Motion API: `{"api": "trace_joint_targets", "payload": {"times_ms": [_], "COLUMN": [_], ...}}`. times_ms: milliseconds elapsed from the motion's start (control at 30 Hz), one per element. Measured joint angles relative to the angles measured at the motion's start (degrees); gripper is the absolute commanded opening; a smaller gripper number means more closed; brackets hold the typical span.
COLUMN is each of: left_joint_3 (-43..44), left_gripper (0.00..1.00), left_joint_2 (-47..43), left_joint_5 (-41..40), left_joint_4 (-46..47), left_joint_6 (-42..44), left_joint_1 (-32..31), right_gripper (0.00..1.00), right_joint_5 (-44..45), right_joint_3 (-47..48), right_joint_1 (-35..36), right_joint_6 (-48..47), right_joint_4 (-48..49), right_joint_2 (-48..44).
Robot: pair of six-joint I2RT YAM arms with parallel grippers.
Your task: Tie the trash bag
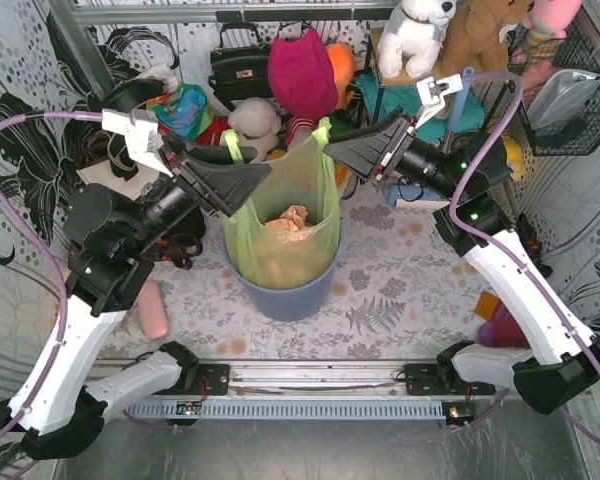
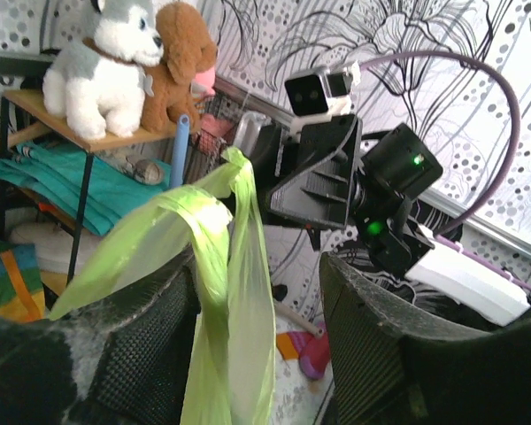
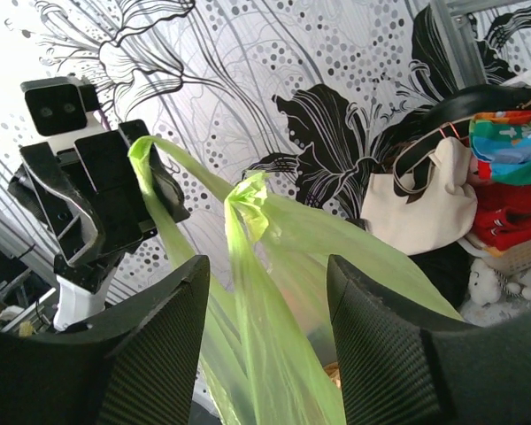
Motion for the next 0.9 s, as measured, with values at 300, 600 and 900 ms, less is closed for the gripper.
{"api": "trace_joint_targets", "payload": {"times_ms": [300, 600, 900], "left_joint_3": [2.4, 1.3, 5.7], "left_gripper": [0.59, 0.26, 0.01], "left_joint_2": [-1.2, -1.4, 2.7], "left_joint_5": [1.6, 2.2, -0.2], "left_joint_4": [-10.6, -12.5, -11.2], "left_joint_6": [1.5, 1.6, 2.6], "left_joint_1": [0.0, 0.0, 0.0], "right_gripper": [0.47, 0.00, 0.00], "right_joint_5": [-4.8, -8.7, -6.9], "right_joint_3": [1.4, 2.6, 7.9], "right_joint_1": [0.0, 0.0, 0.0], "right_joint_6": [0.0, 0.9, -0.8], "right_joint_4": [1.0, 0.8, -2.0], "right_joint_2": [1.8, 5.0, 4.4]}}
